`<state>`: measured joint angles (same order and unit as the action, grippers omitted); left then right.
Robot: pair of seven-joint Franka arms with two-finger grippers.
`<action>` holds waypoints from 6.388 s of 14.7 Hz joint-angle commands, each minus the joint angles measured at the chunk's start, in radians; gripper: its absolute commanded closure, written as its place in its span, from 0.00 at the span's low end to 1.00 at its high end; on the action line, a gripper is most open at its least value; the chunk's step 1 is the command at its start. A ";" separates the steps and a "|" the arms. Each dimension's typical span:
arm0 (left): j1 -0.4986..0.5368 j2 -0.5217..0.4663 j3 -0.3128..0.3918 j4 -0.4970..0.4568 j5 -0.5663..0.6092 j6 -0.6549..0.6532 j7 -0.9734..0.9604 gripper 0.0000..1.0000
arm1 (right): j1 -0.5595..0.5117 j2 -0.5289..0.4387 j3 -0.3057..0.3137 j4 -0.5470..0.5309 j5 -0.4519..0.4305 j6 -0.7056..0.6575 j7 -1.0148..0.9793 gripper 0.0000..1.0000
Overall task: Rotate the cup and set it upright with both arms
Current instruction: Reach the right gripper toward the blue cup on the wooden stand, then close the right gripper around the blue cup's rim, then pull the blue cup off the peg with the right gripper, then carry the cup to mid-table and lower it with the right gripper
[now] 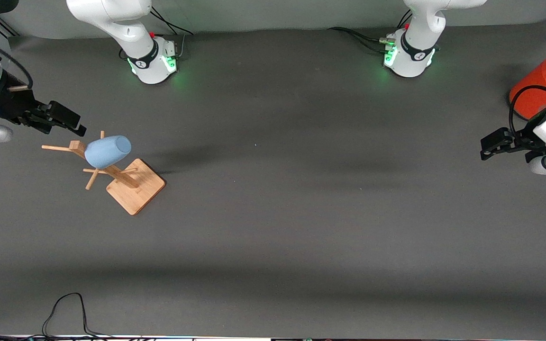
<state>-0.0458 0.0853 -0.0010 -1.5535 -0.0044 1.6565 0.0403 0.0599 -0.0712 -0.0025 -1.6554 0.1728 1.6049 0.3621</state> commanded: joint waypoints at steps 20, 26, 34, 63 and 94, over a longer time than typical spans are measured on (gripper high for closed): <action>0.001 0.002 -0.001 0.010 0.007 0.002 0.006 0.00 | -0.006 0.039 -0.171 -0.283 0.289 0.035 0.879 0.00; 0.001 0.001 -0.001 0.010 0.007 0.002 0.006 0.00 | -0.003 0.054 -0.169 -0.363 0.289 0.162 0.802 0.00; 0.001 0.002 -0.001 0.010 0.007 0.002 0.006 0.00 | 0.003 0.091 -0.168 -0.394 0.295 0.237 0.765 0.00; 0.001 0.004 -0.001 0.010 0.008 0.002 0.006 0.00 | 0.052 0.004 -0.113 -0.265 0.390 0.118 0.837 0.23; 0.001 0.005 -0.001 0.010 0.007 0.002 0.006 0.00 | 0.281 0.635 0.567 -0.214 -0.484 0.842 2.287 0.22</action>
<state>-0.0449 0.0893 -0.0012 -1.5525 -0.0044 1.6573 0.0403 0.3279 0.5073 0.5641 -1.9087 -0.2746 2.4399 2.5910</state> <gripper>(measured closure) 0.000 0.167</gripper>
